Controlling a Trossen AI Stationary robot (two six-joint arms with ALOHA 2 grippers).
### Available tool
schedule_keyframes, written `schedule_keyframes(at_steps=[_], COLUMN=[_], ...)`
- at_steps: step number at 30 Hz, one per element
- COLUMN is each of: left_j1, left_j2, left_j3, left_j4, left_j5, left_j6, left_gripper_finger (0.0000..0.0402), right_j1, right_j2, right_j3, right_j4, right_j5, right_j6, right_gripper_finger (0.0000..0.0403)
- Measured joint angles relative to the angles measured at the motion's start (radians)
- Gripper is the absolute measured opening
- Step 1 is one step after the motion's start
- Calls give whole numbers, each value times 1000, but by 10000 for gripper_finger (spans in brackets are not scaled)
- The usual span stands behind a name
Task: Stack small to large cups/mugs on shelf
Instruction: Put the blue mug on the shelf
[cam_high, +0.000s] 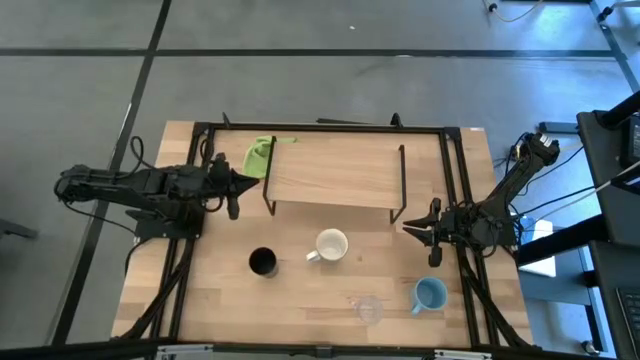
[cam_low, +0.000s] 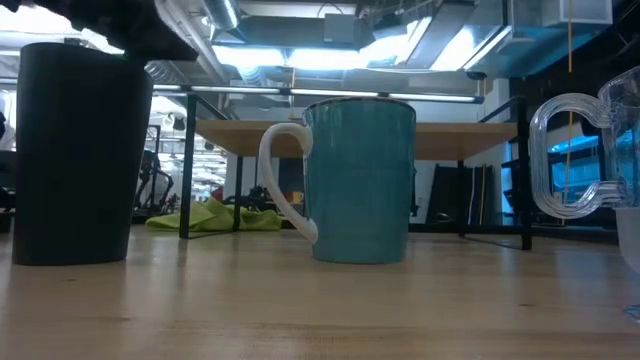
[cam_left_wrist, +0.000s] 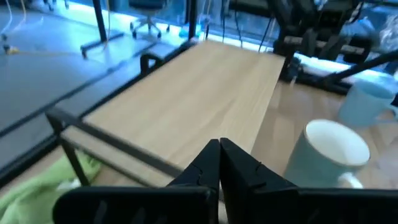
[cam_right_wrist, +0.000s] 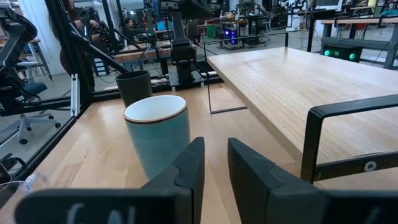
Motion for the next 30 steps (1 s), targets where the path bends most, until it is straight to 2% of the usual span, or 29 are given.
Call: schedule_keyframes(at_steps=[3,6,18,21,27,30], left_j1=[8,9,7,6,6,7], left_j2=[18,14,14,11,11,11], left_j3=[2,1,-1,22,67,68], left_j4=[150,184,217,245,264,357], left_j5=[-24,-21,28,92,96,117], left_j6=[117,230,119,126,269,185], left_gripper_finger=[3,3,3,3,3,3], right_j1=[0,0,0,0,0,0], right_j2=[0,0,0,0,0,0], right_j3=[0,0,0,0,0,0], right_j4=[0,0,0,0,0,0], right_j5=[0,0,0,0,0,0], right_j6=[0,1,0,0,1,-1], right_gripper_finger=[72,72,72,72,72,72])
